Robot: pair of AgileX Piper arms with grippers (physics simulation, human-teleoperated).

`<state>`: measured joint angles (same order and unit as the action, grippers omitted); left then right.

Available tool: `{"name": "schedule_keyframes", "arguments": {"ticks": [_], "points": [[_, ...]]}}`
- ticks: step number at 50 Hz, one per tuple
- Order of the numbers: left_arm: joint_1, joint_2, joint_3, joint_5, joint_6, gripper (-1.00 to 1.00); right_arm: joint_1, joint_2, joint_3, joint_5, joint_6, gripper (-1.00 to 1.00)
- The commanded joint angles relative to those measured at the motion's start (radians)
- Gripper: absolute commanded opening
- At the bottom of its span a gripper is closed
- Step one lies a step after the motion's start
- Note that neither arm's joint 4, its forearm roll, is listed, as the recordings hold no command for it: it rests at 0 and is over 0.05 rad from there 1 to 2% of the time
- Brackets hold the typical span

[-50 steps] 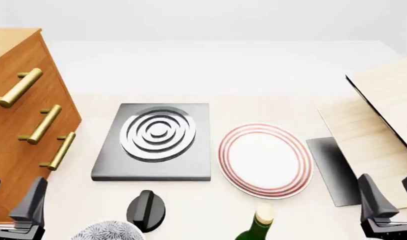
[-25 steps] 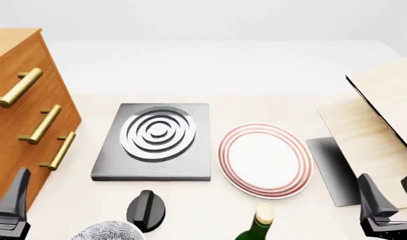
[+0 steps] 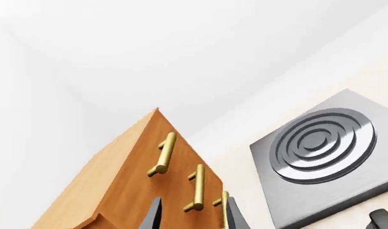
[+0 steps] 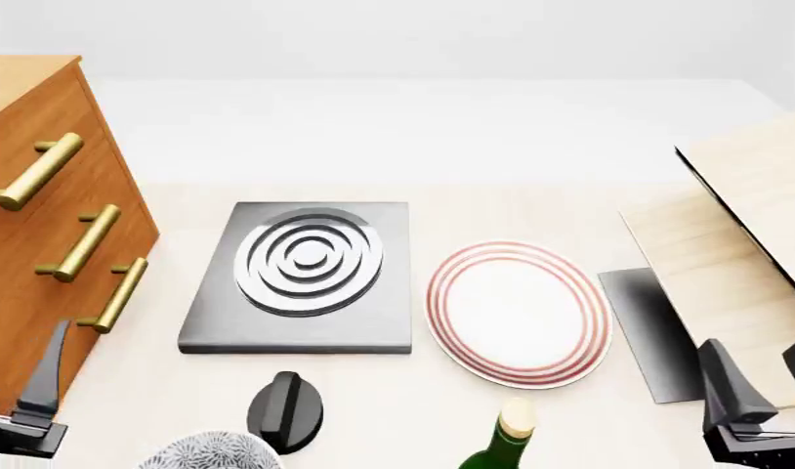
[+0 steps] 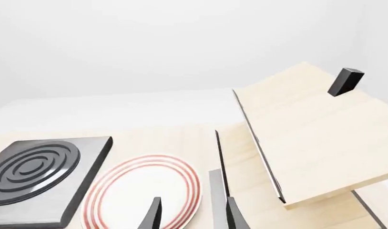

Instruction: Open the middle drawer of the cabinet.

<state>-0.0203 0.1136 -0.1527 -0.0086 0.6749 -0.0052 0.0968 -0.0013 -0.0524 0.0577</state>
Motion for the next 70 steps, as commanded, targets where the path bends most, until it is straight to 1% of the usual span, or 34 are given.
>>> {"name": "schedule_keyframes", "arguments": {"ticks": [1, 2, 4, 5, 6, 8, 9, 13, 16, 17, 19, 21, 24, 28, 35, 36, 37, 40, 41, 45, 46, 47, 48, 58, 59, 62, 70], "points": [[0.021, 0.122, 0.062, -0.149, 0.148, 1.0, 0.0, 0.0, 0.0, 0.0, 0.0, 1.0], [0.02, 0.13, 0.064, -0.156, 0.149, 1.0, 0.0, 0.001, 0.0, 0.0, 0.0, 1.0], [0.033, 0.155, 0.102, -0.213, 0.201, 1.0, 0.0, 0.0, 0.0, 0.0, 0.0, 1.0], [0.04, 0.168, 0.115, -0.239, 0.216, 1.0, 0.0, 0.0, 0.0, 0.0, 0.0, 1.0], [0.04, 0.17, 0.116, -0.241, 0.216, 1.0, 0.0, 0.0, 0.0, 0.0, 0.0, 1.0], [0.057, 0.195, 0.147, -0.3, 0.26, 1.0, 0.0, 0.0, 0.0, 0.0, 0.0, 1.0], [0.07, 0.222, 0.153, -0.33, 0.305, 1.0, 0.0, 0.0, 0.0, 0.0, 0.0, 1.0], [0.084, 0.263, 0.153, -0.38, 0.373, 1.0, 0.0, 0.0, 0.0, 0.0, 0.0, 1.0], [0.095, 0.285, 0.153, -0.409, 0.409, 1.0, 0.0, 0.0, 0.0, 0.0, 0.0, 1.0], [0.092, 0.289, 0.153, -0.415, 0.41, 1.0, 0.0, 0.0, 0.0, 0.0, 0.0, 1.0], [0.096, 0.293, 0.153, -0.429, 0.447, 1.0, 0.001, 0.0, 0.0, 0.0, 0.0, 1.0], [0.094, 0.306, 0.153, -0.436, 0.439, 1.0, 0.0, 0.0, 0.0, 0.0, 0.0, 1.0], [0.096, 0.331, 0.153, -0.456, 0.449, 1.0, 0.0, 0.0, 0.0, 0.0, 0.0, 1.0], [0.104, 0.398, 0.153, -0.522, 0.47, 1.0, 0.0, 0.0, 0.0, 0.0, 0.0, 1.0], [0.091, 0.685, 0.153, -0.784, 0.475, 1.0, 0.0, 0.0, 0.0, 0.0, 0.0, 1.0], [0.088, 0.725, 0.153, -0.802, 0.462, 1.0, 0.0, 0.0, 0.0, 0.0, 0.0, 1.0], [0.085, 0.73, 0.153, -0.808, 0.46, 1.0, 0.0, 0.0, 0.0, 0.0, 0.0, 1.0], [0.079, 0.792, 0.153, -0.867, 0.468, 1.0, 0.0, 0.0, 0.0, 0.0, 0.0, 1.0], [0.078, 0.832, 0.153, -0.904, 0.471, 1.0, 0.0, 0.0, 0.0, 0.0, 0.0, 1.0], [0.071, 1.065, 0.153, -1.123, 0.482, 1.0, 0.0, 0.0, 0.0, 0.0, 0.0, 1.0], [0.068, 1.091, 0.153, -1.138, 0.474, 1.0, 0.0, 0.0, 0.0, 0.0, 0.0, 1.0], [0.069, 1.141, 0.153, -1.187, 0.478, 1.0, 0.0, 0.0, 0.0, 0.0, 0.0, 1.0], [0.068, 1.164, 0.153, -1.208, 0.482, 1.0, 0.0, 0.0, 0.0, 0.0, 0.0, 1.0], [0.075, 1.188, 0.153, -1.211, 0.488, 1.0, 0.0, -0.001, 0.0, 0.0, 0.0, 1.0], [0.074, 1.204, 0.153, -1.211, 0.464, 1.0, 0.0, 0.0, 0.0, 0.0, 0.0, 1.0], [0.075, 1.205, 0.153, -1.211, 0.475, 1.0, 0.0, 0.0, 0.0, 0.0, 0.0, 1.0], [0.098, 1.218, 0.153, -1.211, 0.463, 1.0, 0.0, 0.0, 0.0, 0.0, 0.0, 1.0]]}}
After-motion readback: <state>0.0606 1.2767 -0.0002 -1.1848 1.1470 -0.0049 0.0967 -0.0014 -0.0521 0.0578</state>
